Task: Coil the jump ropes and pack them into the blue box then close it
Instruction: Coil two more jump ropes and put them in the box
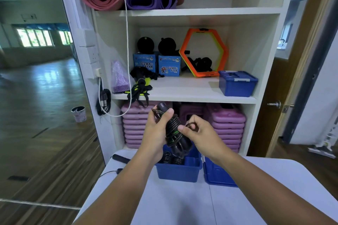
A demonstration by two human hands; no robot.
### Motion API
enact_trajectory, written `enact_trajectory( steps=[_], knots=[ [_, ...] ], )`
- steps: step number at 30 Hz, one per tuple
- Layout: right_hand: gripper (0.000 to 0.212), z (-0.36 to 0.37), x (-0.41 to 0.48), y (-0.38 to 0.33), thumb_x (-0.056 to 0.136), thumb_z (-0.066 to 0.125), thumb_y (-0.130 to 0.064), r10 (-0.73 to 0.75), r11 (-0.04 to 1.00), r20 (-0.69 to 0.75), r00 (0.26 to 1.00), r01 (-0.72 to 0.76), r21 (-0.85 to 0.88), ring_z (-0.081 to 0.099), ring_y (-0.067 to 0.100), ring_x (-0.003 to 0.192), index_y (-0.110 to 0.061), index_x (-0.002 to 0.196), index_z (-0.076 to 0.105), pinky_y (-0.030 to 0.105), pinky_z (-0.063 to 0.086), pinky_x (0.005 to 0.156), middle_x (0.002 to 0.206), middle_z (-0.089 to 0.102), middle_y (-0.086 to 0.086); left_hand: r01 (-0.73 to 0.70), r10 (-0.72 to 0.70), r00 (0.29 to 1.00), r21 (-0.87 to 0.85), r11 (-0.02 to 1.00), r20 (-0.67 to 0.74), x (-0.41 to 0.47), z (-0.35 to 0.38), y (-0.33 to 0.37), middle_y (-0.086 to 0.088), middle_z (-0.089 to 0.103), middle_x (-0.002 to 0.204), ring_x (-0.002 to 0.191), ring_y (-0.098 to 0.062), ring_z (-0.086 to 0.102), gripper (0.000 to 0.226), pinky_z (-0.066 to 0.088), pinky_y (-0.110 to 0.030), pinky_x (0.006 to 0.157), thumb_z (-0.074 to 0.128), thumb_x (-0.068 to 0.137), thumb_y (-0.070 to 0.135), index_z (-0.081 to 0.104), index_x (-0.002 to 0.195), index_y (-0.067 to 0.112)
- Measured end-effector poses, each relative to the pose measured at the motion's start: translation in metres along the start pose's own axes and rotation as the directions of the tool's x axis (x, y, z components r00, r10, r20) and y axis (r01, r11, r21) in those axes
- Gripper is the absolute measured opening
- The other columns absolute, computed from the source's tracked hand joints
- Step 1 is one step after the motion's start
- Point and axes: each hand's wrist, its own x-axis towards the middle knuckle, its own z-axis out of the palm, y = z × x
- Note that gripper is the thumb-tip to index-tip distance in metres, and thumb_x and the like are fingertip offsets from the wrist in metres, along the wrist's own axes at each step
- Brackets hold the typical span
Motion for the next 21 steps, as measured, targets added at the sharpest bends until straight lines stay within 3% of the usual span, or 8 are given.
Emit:
enact_trajectory(
  steps=[3,7,10,11,13,14,18,21],
  knots=[
    [0.029,-0.008,-0.005,-0.006,0.096,0.060,-0.034,-0.013,0.999,0.090,0.996,0.016,-0.031,0.047,0.011,0.077,-0.020,0.073,0.051,0.031,0.039,0.077,0.086,0.058,0.009,0.041,-0.045,0.996,-0.046,0.998,-0.071,0.004,-0.003,0.007,-0.006,0.065,0.092,0.080,-0.020,0.065,0.020,0.055,-0.040,0.072,0.066,0.093,0.035,0.059,0.105,0.021],
    [0.017,-0.013,-0.017,-0.010,0.100,0.053,-0.011,-0.085,0.995,0.202,0.976,0.095,-0.040,0.057,0.016,0.106,-0.010,0.084,0.060,0.026,0.041,0.094,0.112,0.060,0.001,0.108,-0.136,0.981,-0.191,0.976,-0.140,0.004,-0.007,0.019,-0.016,0.065,0.099,0.067,-0.023,0.066,0.054,0.058,-0.035,0.061,0.062,0.092,0.036,0.053,0.132,0.002],
    [0.014,-0.012,-0.021,-0.016,0.100,0.052,-0.007,-0.179,0.977,0.243,0.953,0.200,-0.067,0.056,0.006,0.109,-0.009,0.095,0.066,0.013,0.041,0.093,0.117,0.056,0.003,0.135,-0.157,0.983,-0.200,0.970,-0.095,0.002,-0.009,0.022,-0.016,0.067,0.087,0.061,-0.024,0.065,0.048,0.058,-0.047,0.076,0.058,0.096,0.036,0.058,0.126,-0.001],
    [0.015,-0.012,-0.021,-0.019,0.100,0.053,-0.008,-0.204,0.972,0.244,0.948,0.227,-0.069,0.056,0.000,0.107,-0.010,0.100,0.067,0.010,0.040,0.092,0.117,0.055,0.004,0.144,-0.159,0.985,-0.187,0.972,-0.068,0.000,-0.009,0.023,-0.015,0.068,0.083,0.061,-0.024,0.065,0.042,0.058,-0.048,0.077,0.056,0.097,0.035,0.064,0.116,-0.001],
    [0.017,-0.013,-0.020,-0.025,0.098,0.056,-0.008,-0.239,0.963,0.242,0.940,0.261,-0.062,0.056,-0.008,0.100,-0.010,0.107,0.071,0.006,0.040,0.089,0.111,0.055,0.005,0.149,-0.155,0.987,-0.153,0.977,-0.027,-0.004,-0.009,0.026,-0.013,0.069,0.075,0.060,-0.023,0.064,0.036,0.059,-0.040,0.063,0.053,0.099,0.035,0.072,0.093,0.004],
    [0.019,-0.013,-0.019,-0.028,0.096,0.059,-0.008,-0.243,0.963,0.239,0.940,0.263,-0.053,0.057,-0.009,0.098,-0.011,0.108,0.073,0.006,0.041,0.087,0.106,0.056,0.003,0.155,-0.158,0.987,-0.147,0.977,-0.009,-0.005,-0.009,0.027,-0.013,0.070,0.075,0.061,-0.023,0.064,0.038,0.057,-0.036,0.059,0.053,0.099,0.035,0.072,0.090,0.004],
    [0.019,-0.014,-0.008,-0.035,0.087,0.072,-0.011,-0.215,0.975,0.160,0.963,0.221,-0.026,0.065,-0.002,0.088,-0.018,0.104,0.078,0.013,0.047,0.080,0.091,0.069,-0.009,0.168,-0.166,0.986,-0.123,0.978,0.021,-0.007,-0.008,0.028,-0.013,0.071,0.081,0.059,-0.023,0.065,0.049,0.053,-0.034,0.057,0.053,0.097,0.041,0.065,0.115,-0.003],
    [0.017,-0.011,-0.002,-0.036,0.083,0.077,-0.010,-0.117,0.991,0.102,0.988,0.109,0.073,0.072,0.007,0.087,-0.011,0.099,0.080,0.023,0.055,0.084,0.089,0.078,-0.004,0.170,-0.167,0.985,-0.107,0.980,0.038,-0.009,-0.008,0.031,-0.014,0.073,0.083,0.056,-0.023,0.064,0.055,0.054,-0.031,0.052,0.051,0.097,0.043,0.064,0.118,-0.006]
  ],
)
